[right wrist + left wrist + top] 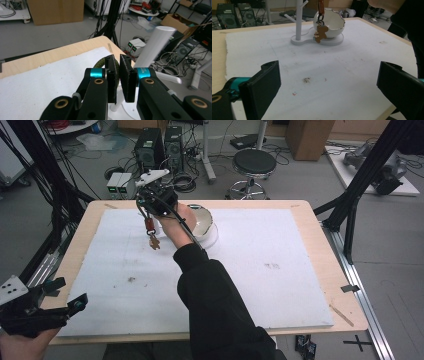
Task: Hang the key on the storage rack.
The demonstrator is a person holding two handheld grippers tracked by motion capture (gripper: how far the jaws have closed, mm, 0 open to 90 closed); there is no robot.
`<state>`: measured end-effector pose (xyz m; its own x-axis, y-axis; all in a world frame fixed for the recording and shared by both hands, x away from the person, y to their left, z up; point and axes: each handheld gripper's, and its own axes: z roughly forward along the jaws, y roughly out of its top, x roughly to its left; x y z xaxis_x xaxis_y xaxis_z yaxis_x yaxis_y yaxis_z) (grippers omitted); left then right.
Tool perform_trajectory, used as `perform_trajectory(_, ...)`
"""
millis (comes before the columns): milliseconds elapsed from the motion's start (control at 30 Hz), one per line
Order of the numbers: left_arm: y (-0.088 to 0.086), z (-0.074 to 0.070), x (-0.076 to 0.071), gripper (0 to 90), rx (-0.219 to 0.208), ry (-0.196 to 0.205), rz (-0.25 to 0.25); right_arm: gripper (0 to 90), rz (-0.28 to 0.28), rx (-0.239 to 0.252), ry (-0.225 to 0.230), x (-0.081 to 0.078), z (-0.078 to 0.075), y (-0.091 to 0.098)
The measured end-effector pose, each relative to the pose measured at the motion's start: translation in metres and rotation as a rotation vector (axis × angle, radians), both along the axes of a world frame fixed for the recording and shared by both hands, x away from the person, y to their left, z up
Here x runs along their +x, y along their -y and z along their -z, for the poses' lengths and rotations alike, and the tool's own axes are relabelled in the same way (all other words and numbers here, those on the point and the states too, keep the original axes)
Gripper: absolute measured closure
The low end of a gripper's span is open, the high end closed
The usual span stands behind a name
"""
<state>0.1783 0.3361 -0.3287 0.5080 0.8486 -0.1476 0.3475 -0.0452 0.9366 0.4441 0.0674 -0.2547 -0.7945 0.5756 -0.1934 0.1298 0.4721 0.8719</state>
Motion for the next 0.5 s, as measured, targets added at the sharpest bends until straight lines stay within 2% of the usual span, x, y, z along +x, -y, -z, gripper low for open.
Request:
perform_trajectory(167, -0.003, -0.002, -0.009, 5.8, 0.003, 0.005, -0.012, 85.0, 0.017, -0.041, -0.024, 0.010, 0.013, -0.009)
perform_trajectory(200, -0.003, -0.002, -0.010, 5.8, 0.004, 0.005, -0.014, 85.0, 0.017, -0.041, -0.024, 0.010, 0.013, -0.009)
perform_trajectory(267, -0.005, -0.001, -0.012, 5.8, 0.019, -0.005, -0.023, 85.0, 0.048, -0.018, -0.059, 0.015, 0.016, -0.010)
perform_trajectory(400, -0.009, 0.005, -0.016, 5.8, 0.021, -0.025, -0.037, 85.0, 0.070, -0.059, -0.075, 0.020, 0.022, -0.014)
perform_trajectory(500, -0.009, 0.004, -0.018, 5.8, 0.027, -0.020, -0.037, 85.0, 0.082, -0.070, -0.086, 0.023, 0.027, -0.017)
